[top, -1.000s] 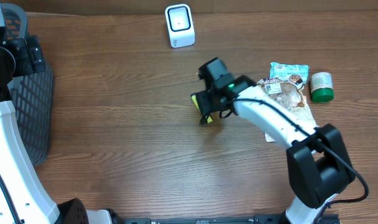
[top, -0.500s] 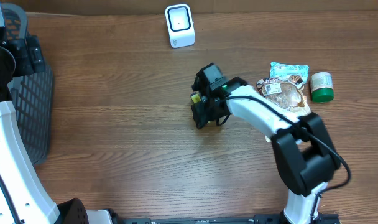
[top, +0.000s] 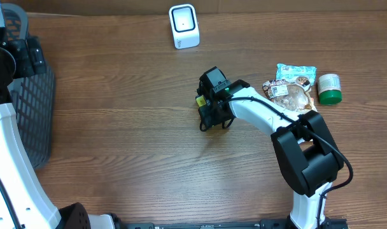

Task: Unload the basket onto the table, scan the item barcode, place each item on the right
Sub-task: 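Hold the highlighter barcode in front of the white scanner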

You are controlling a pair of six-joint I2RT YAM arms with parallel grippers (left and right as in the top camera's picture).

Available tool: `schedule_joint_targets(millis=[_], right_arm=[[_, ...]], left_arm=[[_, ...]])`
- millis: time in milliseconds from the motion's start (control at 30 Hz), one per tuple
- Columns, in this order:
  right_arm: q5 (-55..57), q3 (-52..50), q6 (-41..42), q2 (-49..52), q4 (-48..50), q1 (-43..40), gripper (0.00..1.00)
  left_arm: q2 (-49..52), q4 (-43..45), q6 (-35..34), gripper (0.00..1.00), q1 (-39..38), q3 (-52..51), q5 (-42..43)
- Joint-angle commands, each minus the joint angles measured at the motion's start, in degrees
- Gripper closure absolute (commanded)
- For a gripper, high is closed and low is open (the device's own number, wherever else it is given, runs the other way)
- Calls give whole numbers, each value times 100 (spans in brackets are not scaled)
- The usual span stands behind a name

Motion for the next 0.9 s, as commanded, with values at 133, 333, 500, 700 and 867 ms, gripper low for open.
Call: schedule_joint_targets(millis=[133,333,500,700,867], right_arm=[[-4,177,0,192,-94,28,81],[-33,433,2,170,-245,31,87],[-221,1231,155,164,-734,28,88],[-190,2494,151,164,-876,31,88],[361,2677,212,186,133,28,86]], left_arm=[[46,17,66,0,-50,26,-11],[46,17,66,0,-50,26,-11],[46,17,66,0,-50,26,-11],[46,15,66,0,-50,26,-11],[46,17,66,0,-50,26,-11]])
